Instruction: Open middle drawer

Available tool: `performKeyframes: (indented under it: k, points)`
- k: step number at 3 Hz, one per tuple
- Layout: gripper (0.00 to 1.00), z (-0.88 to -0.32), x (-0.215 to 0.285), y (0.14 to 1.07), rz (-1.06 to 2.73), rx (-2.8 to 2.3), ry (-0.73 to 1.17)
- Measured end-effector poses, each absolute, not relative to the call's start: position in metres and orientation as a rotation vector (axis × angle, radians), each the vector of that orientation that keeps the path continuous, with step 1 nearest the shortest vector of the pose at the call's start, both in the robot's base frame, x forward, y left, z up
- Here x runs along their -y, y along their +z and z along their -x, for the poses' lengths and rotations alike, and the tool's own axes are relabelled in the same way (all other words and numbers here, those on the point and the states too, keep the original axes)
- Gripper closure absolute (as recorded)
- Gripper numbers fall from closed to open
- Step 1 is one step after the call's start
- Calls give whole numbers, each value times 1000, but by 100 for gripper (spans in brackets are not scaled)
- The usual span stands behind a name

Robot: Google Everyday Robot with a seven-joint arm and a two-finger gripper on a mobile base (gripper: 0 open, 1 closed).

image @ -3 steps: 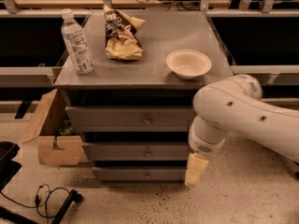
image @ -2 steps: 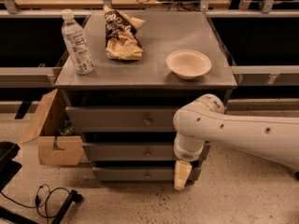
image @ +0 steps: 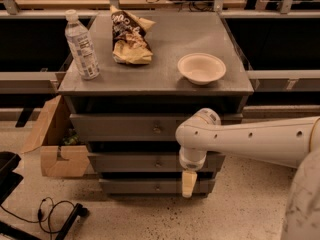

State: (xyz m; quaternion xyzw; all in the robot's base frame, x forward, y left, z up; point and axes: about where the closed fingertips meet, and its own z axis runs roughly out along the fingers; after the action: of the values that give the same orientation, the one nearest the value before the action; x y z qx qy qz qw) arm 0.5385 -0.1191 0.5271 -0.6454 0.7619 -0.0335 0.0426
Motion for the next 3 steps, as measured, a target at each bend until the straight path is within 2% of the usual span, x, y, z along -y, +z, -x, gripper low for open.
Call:
performKeyframes:
  k: [3]
  points:
    - [0, -583, 130, 465, 1956, -2381, -159]
